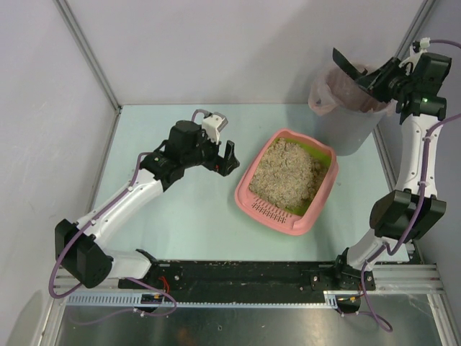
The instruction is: Clean the litter box
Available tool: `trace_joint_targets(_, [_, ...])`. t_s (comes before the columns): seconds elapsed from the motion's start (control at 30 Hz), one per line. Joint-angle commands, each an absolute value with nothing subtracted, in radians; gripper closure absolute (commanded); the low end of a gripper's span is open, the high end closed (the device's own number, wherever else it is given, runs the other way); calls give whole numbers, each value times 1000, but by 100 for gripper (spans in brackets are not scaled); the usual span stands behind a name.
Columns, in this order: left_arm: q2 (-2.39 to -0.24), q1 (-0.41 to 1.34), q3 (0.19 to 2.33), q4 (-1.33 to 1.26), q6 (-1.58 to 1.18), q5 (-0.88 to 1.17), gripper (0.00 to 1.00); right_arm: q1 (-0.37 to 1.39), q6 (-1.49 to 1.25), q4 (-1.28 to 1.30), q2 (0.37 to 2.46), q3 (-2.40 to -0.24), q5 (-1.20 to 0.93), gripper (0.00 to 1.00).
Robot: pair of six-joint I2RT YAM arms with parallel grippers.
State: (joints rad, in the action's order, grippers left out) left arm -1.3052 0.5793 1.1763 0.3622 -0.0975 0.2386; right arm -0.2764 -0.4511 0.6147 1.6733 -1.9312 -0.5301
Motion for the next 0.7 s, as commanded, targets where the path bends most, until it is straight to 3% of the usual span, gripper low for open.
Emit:
trace_joint_targets(0.0, [-1284,574,1184,350,-95,239,4,-299,-592,476,1689,-1925,-669,100])
trace_joint_targets(0.67, [-1281,574,1186,350,-97,241,4,-379,-1133,19,1746,-1640,-755,100])
